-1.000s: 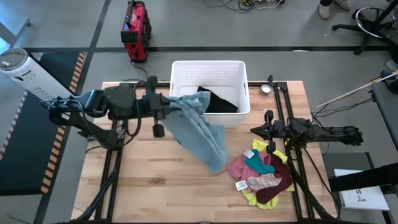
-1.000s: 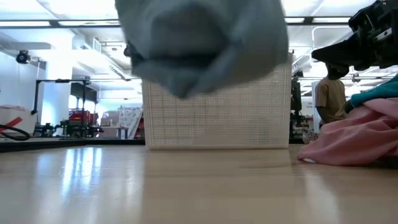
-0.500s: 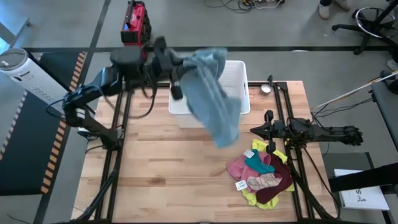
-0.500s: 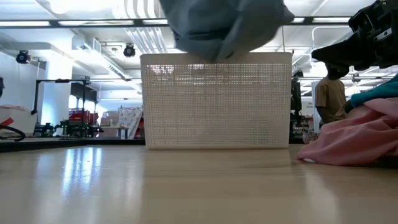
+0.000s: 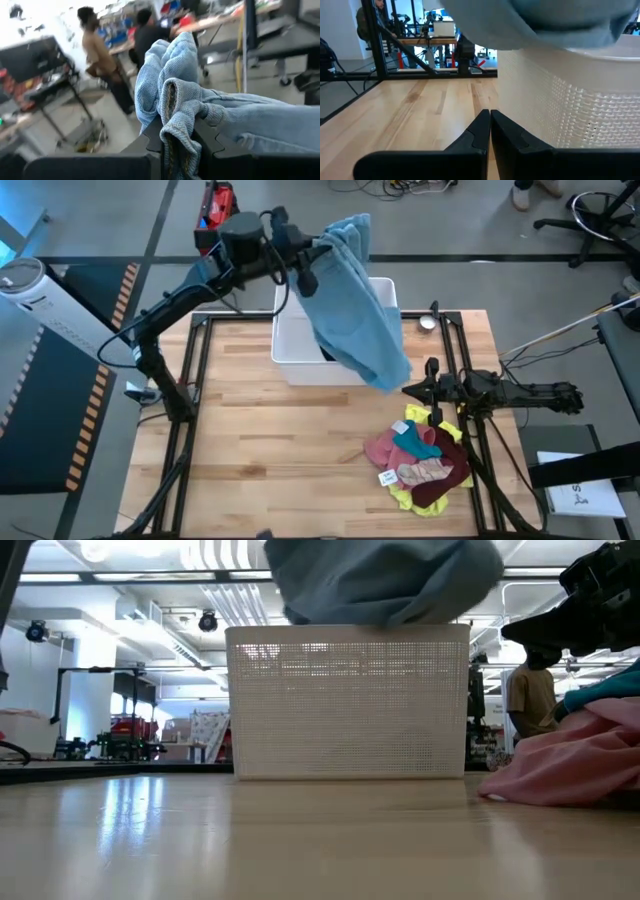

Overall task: Sort clothes
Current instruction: Put the blue jeans into the white laundry bin

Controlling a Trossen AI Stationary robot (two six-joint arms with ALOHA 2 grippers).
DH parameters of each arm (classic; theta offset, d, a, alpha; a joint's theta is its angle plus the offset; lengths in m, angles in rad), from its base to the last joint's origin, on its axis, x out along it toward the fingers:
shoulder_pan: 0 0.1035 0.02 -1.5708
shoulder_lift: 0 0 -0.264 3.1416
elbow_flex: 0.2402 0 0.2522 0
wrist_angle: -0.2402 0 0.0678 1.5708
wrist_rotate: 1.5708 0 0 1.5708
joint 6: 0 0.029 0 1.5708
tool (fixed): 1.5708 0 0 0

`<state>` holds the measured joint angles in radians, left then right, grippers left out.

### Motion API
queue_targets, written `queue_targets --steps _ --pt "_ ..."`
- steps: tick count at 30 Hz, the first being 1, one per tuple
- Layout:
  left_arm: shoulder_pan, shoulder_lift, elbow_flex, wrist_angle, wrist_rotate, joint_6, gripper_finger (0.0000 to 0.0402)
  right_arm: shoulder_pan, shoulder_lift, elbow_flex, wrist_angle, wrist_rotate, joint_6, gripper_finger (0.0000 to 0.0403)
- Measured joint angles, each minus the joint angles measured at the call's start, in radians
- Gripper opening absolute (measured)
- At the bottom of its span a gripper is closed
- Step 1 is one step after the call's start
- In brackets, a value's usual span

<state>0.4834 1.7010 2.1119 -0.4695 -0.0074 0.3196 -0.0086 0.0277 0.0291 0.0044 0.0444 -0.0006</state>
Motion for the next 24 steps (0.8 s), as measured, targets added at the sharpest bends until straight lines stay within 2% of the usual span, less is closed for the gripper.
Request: queue_targets --steps 3,10,24 --pt "0.036 -0.005 -0.049 -0.024 0.000 -0.016 0.0032 0.000 0.000 0.000 0.000 0.000 0.000 0.0000" --pt "0.074 -0.039 -0.247 -0.035 -0.002 -0.016 0.0032 0.000 0.000 0.000 0.000 0.000 0.000 0.0000" --pt "0.075 -0.094 -0.623 0.008 -0.001 0.016 0.0032 0.000 0.000 0.000 0.000 0.000 0.001 0.0000"
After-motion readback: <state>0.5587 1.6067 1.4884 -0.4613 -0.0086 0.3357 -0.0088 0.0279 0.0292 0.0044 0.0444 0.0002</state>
